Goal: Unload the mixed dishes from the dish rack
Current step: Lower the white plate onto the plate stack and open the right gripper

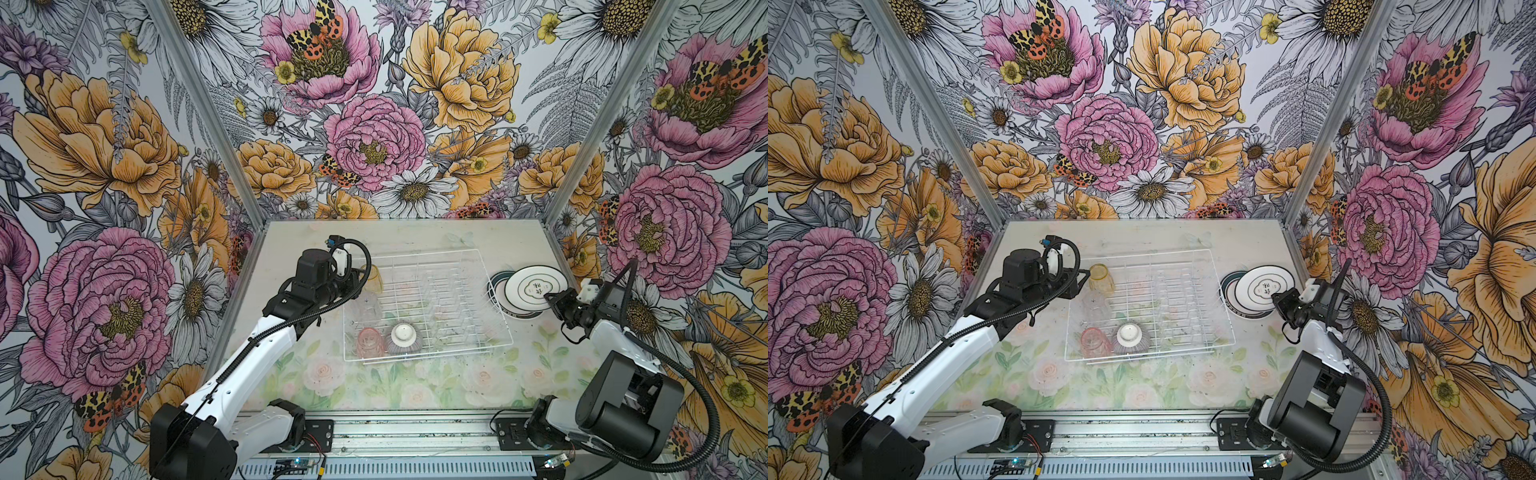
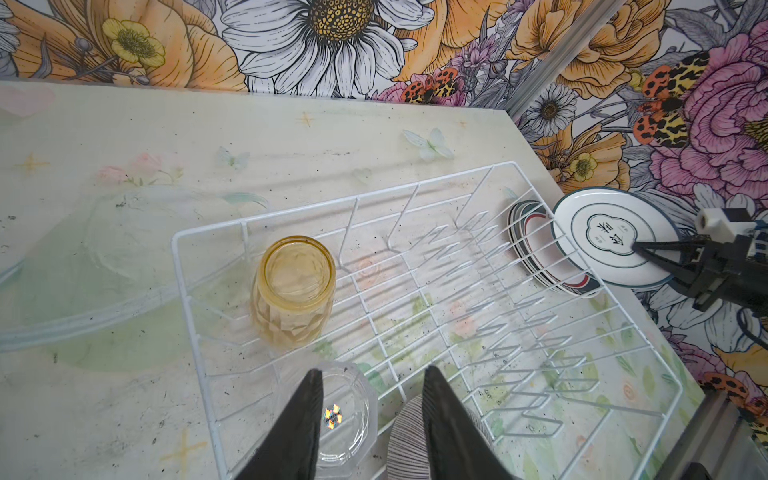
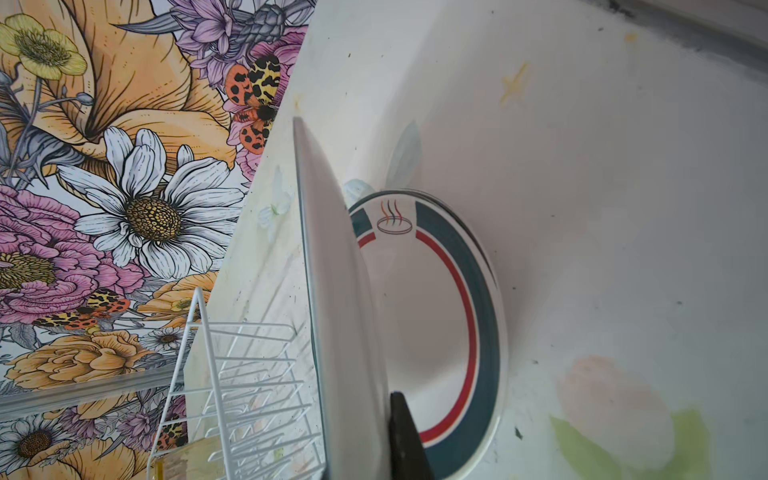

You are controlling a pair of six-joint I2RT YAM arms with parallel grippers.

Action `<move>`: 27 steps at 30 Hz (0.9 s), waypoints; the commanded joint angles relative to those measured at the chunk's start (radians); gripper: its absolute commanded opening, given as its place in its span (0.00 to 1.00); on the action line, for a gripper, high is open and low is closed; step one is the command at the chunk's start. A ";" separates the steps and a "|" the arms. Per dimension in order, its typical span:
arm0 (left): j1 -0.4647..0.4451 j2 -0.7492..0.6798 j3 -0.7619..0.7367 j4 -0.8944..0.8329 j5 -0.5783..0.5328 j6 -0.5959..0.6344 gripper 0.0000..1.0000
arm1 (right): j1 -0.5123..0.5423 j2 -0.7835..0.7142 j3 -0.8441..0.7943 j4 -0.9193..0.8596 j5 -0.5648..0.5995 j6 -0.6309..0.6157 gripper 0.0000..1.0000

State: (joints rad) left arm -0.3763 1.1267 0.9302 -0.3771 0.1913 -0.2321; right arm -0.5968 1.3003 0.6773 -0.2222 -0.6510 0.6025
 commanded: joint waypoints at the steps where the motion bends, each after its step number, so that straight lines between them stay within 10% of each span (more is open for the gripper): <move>1: 0.002 0.011 0.006 0.030 0.017 0.001 0.42 | 0.008 0.011 -0.002 0.035 -0.034 -0.036 0.00; 21: -0.001 0.025 -0.003 0.049 0.031 0.002 0.42 | 0.053 0.122 0.004 0.034 -0.030 -0.056 0.00; 27: 0.008 0.024 -0.005 0.050 0.039 0.007 0.42 | 0.058 0.133 -0.002 0.030 -0.017 -0.055 0.25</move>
State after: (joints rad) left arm -0.3759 1.1549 0.9302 -0.3538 0.2031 -0.2348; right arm -0.5507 1.4231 0.6758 -0.1974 -0.6765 0.5640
